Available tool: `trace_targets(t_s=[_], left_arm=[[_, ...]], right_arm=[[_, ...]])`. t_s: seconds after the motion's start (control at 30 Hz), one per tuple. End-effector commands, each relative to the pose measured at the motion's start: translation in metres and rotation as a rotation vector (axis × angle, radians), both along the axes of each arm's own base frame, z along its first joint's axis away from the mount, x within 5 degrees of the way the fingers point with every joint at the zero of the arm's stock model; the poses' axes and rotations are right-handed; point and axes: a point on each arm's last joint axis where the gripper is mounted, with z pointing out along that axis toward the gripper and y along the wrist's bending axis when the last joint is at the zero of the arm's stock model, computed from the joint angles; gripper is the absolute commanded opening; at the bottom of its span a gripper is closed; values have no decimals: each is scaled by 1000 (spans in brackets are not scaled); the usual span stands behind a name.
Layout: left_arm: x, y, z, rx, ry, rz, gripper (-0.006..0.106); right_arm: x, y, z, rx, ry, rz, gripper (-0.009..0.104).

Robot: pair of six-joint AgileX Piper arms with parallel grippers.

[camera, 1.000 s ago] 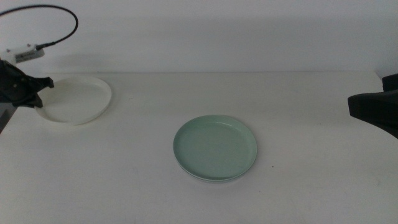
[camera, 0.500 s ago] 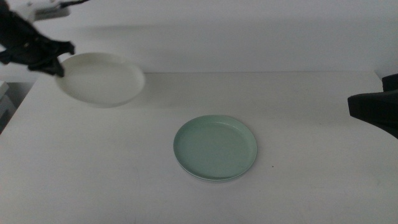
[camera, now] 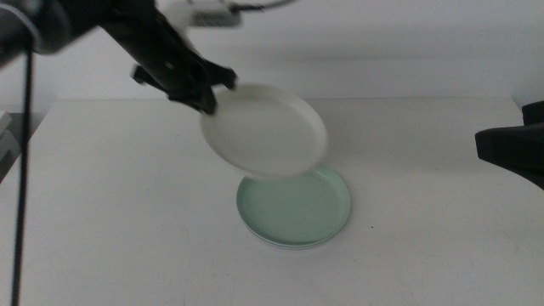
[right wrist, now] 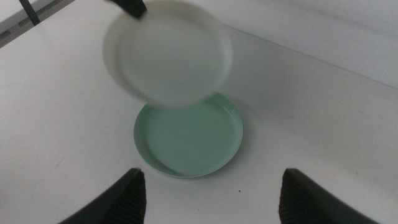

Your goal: Stack the three bowls on top of each other.

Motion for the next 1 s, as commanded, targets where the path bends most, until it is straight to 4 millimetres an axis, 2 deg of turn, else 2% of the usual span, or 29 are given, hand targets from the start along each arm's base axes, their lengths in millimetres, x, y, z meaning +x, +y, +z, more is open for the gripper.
trace_targets(t_s=[0.0, 0.17, 0.27, 0.67, 0.8, 0.9, 0.97], left_arm=[[-15, -16, 24, -65, -83, -2, -5], [-23, -36, -9, -63, -56, -24, -5], [-26, -41, -25, -87, -55, -9, -5], [-24, -45, -57, -111, -38, 25, -3], [-23, -45, -58, -108, -43, 20, 10], [-23, -45, -58, -99, -47, 4, 29], [-24, -44, -56, -99, -51, 1, 46]], right_arm=[[1, -1, 12, 32, -74, -23, 56], [1, -1, 12, 32, -74, -23, 56], [1, -1, 12, 32, -74, -23, 56], [1, -1, 12, 32, -74, -23, 56], [1, -1, 12, 32, -74, -24, 56], [1, -1, 12, 32, -74, -24, 56], [1, -1, 12, 32, -74, -23, 56]])
